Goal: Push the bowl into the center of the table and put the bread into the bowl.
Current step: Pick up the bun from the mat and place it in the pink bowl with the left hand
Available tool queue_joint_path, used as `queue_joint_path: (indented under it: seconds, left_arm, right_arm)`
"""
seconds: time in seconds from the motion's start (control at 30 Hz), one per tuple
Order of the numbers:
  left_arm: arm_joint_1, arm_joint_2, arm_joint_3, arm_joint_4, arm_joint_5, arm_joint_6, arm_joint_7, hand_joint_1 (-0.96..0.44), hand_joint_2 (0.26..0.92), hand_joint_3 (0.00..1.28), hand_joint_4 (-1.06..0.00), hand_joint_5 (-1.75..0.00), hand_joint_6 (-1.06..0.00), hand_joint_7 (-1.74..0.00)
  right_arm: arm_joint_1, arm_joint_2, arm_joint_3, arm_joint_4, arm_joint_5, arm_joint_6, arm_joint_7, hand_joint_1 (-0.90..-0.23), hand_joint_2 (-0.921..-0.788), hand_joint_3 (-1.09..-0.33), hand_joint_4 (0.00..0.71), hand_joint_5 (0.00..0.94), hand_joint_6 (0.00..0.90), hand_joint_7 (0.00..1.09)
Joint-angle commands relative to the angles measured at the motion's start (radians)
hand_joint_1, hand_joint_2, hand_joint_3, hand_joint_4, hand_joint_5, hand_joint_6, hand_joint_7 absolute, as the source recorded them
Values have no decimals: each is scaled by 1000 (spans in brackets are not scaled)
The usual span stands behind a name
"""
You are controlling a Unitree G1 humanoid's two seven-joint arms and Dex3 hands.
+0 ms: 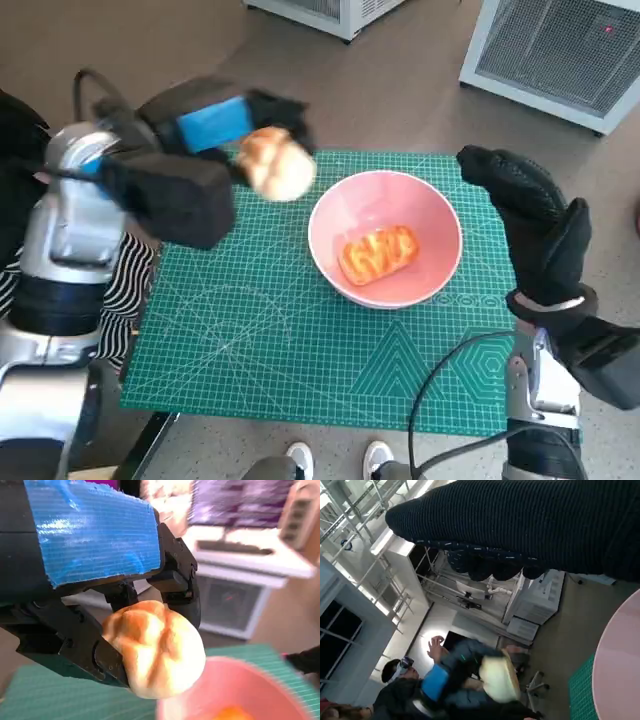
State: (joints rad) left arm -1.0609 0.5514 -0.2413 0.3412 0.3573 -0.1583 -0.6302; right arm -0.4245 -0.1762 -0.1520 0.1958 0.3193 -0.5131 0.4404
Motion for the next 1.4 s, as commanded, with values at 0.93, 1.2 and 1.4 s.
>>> queue_joint_path:
  seconds: [0.93, 1.2, 1.4]
  left_arm:
    - [-189, -296, -226, 568, 178, -214, 155, -95, 801, 57, -325, -32, -432, -201]
    - [-180, -302, -213, 588, 182, -194, 183, -124, 794, 36, -239, -1, -424, -130]
    - [-169, -289, -198, 576, 172, -200, 197, -113, 790, 26, -223, 0, -423, -103]
  right_arm:
    - [64, -22, -22, -75, -11, 40, -25, -681, -921, -659, 175, 0, 94, 403]
    - [58, -30, -28, -61, -34, 31, -44, -679, -921, -659, 170, 0, 92, 405]
    - [54, -31, -27, -61, -48, 28, -59, -679, -921, -660, 169, 0, 90, 407]
